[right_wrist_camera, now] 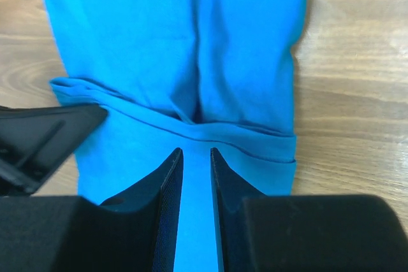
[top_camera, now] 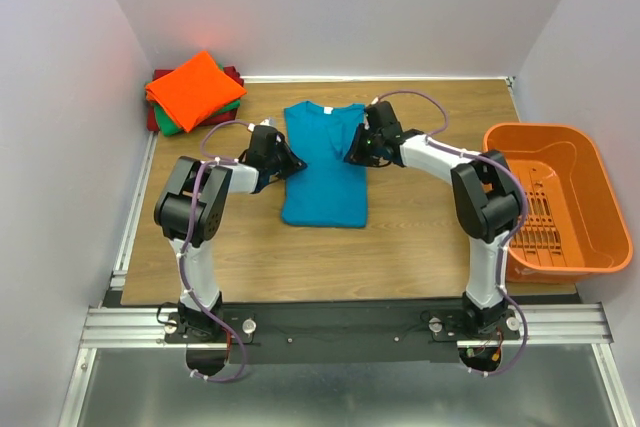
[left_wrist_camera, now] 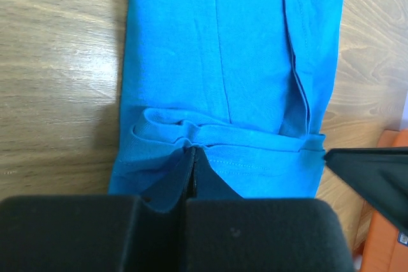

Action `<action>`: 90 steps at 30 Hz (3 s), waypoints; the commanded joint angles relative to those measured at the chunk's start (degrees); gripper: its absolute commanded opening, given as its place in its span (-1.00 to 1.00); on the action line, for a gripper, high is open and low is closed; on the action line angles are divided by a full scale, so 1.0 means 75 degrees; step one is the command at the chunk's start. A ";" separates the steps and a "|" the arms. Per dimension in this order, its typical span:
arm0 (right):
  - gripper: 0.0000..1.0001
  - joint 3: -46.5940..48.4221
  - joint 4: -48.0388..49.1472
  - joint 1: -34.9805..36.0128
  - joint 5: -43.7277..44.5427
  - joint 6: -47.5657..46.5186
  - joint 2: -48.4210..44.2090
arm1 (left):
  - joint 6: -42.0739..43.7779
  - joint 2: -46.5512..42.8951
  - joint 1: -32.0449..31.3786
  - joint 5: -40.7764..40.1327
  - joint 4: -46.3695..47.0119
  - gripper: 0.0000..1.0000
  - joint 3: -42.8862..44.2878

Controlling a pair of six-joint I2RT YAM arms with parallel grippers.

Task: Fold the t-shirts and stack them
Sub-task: Fold the tshirt

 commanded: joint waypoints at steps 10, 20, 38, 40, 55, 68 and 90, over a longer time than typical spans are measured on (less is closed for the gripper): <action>-0.39 -0.0703 -0.0103 -0.0740 0.0346 -0.0057 0.0431 | -0.0116 -0.0215 0.0252 -0.0553 -0.0598 -0.98 -0.0351; -0.35 -0.0949 -0.0127 -0.0741 -0.0146 -0.0174 -0.0786 | 0.0539 -0.1924 0.0288 -0.0902 -0.1336 -0.32 0.0118; -0.05 -0.5694 0.0834 -0.0272 -0.1435 0.0950 -0.4325 | 0.0201 -0.6331 -0.0333 -0.1794 -0.2332 -0.16 -0.4392; -0.05 -0.6058 0.1068 -0.0260 -0.1540 0.1149 -0.4502 | 0.0106 -0.6414 -0.0554 -0.1748 -0.2239 -0.12 -0.4592; -0.06 -0.6844 0.2662 -0.0260 -0.1693 0.2122 -0.4327 | -0.0081 -0.6181 -0.1048 -0.1209 -0.0587 -0.04 -0.5378; -0.08 -0.7453 0.3799 -0.0260 -0.1729 0.2778 -0.3916 | -0.0175 -0.5408 -0.1048 -0.1221 0.0117 -0.06 -0.5484; -0.33 -0.7454 0.4339 -0.0260 -0.1073 0.2803 -0.3588 | -0.0386 -0.4399 -0.1142 -0.0775 0.0715 -0.42 -0.5566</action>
